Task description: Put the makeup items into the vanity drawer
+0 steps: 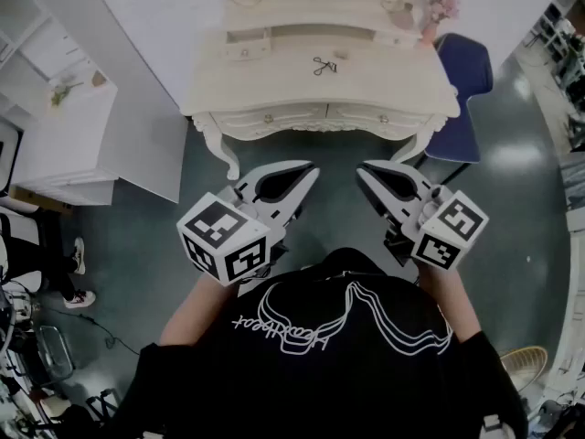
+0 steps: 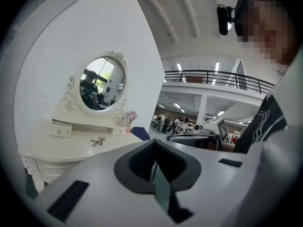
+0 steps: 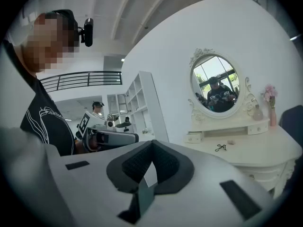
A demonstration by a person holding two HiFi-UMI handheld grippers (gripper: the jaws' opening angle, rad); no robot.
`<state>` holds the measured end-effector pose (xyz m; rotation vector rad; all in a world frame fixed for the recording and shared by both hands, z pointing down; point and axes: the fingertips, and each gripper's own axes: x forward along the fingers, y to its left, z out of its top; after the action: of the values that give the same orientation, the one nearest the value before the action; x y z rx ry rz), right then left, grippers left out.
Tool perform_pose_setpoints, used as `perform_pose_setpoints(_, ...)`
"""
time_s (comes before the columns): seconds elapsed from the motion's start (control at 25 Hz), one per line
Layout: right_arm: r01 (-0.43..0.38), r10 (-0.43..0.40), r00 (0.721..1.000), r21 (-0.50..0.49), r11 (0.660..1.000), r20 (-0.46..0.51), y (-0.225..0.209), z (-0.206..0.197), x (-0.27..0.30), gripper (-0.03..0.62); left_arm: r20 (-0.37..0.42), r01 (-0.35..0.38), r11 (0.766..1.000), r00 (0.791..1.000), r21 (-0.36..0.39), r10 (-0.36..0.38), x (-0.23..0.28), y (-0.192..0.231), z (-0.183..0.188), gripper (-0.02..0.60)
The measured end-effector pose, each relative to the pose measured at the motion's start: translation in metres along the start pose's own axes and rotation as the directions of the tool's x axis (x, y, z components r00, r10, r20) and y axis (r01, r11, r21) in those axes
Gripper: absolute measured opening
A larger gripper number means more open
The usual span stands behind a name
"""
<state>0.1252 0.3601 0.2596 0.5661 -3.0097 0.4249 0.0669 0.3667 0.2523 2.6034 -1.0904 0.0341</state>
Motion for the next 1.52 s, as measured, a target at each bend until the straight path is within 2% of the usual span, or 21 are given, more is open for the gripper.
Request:
perform_pose_setpoints(0.4, -0.010, 0.010, 1.000, -0.004, 1.000, -0.003, -0.017, 0.001, 0.007, 0.003, -0.011, -0.003, 1.000, 1.000, 0.001, 0.003, 0.015, 0.012, 0.002, 0.006)
perform_pose_setpoints(0.68, -0.016, 0.016, 1.000, 0.025, 1.000, -0.013, -0.050, 0.004, 0.026, 0.005, -0.022, -0.013, 1.000, 1.000, 0.014, 0.013, 0.036, 0.037, 0.010, 0.006)
perform_pose_setpoints(0.88, -0.040, 0.041, 0.999, 0.072, 0.997, -0.010, -0.081, 0.007, 0.048, 0.005, -0.038, -0.021, 1.000, 0.999, -0.004, 0.020, 0.057, 0.069, 0.013, 0.006)
perform_pose_setpoints(1.2, -0.041, 0.046, 0.998, 0.125, 0.991, -0.040, -0.166, 0.008, 0.093, 0.005, -0.084, -0.054, 0.996, 0.995, -0.068, 0.048, 0.110, 0.148, 0.015, 0.006)
perform_pose_setpoints(1.52, -0.052, 0.059, 0.997, 0.132, 0.990, -0.052, -0.266, 0.039, 0.143, 0.005, -0.119, -0.086, 0.991, 0.990, -0.102, 0.074, 0.180, 0.229, 0.039, 0.006)
